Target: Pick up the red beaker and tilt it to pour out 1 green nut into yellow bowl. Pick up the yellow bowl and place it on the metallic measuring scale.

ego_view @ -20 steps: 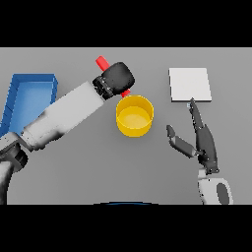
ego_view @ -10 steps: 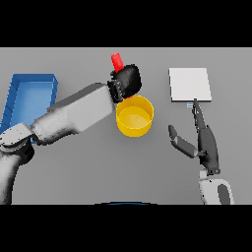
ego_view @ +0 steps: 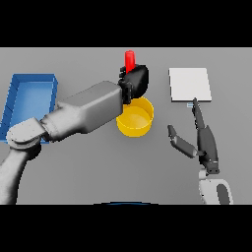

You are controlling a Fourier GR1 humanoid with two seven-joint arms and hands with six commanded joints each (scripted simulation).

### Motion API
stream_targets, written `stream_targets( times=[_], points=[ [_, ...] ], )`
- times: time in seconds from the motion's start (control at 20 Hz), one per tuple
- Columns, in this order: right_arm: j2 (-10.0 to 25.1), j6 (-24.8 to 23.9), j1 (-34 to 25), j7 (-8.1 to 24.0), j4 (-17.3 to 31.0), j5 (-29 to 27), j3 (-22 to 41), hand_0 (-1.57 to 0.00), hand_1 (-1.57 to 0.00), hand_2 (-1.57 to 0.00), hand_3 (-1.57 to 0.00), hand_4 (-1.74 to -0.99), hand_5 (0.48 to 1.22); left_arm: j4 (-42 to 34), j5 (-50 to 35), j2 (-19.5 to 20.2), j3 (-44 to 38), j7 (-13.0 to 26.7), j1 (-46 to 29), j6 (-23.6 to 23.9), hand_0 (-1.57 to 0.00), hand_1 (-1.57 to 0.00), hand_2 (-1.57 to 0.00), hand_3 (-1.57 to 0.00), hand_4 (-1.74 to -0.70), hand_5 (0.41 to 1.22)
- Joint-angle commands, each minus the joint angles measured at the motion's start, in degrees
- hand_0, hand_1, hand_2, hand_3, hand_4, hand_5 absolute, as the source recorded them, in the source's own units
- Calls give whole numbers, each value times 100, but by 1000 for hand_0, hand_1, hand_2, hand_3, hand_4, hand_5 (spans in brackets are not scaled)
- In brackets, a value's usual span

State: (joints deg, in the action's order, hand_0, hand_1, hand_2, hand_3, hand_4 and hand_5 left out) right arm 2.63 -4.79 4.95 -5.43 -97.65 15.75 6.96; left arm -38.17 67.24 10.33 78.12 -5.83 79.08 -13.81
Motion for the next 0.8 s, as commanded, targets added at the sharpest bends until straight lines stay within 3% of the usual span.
stream_targets(
  times=[0.0,0.1,0.3,0.4,0.6,0.75],
  points=[
    [-27,11,48,-75,-39,-42,7,1,1,1,1,-1154,635,31,7,9,38,-49,71,-2,-1571,-1571,-1571,-1571,-1720,1221],
    [-62,4,-20,-17,15,-48,12,1,1,1,1,-1153,636,129,-5,60,87,-277,381,25,-1571,-1571,-1571,-1571,-1721,1221],
    [11,92,-49,-146,46,-106,-6,1,1,1,1,-1154,654,542,-117,314,-61,-310,1068,238,-1571,-1571,-1571,-1571,-1725,1221],
    [-32,40,-16,-198,84,-32,31,1,1,1,1,-1160,660,866,-345,467,-335,-314,1411,466,-1571,-1571,-1571,-1179,-1731,1221],
    [-32,106,-27,-227,12,-112,44,1,1,1,1,-1156,658,1994,-1249,706,-1382,3,1976,591,-1571,-1571,-1571,-1410,-1729,1221],
    [7,-54,-97,-138,107,168,89,1,1,1,1,-1140,637,2612,-2601,1084,-2619,328,1991,688,-1571,-1571,-1571,-1427,-1735,1221]
  ],
)
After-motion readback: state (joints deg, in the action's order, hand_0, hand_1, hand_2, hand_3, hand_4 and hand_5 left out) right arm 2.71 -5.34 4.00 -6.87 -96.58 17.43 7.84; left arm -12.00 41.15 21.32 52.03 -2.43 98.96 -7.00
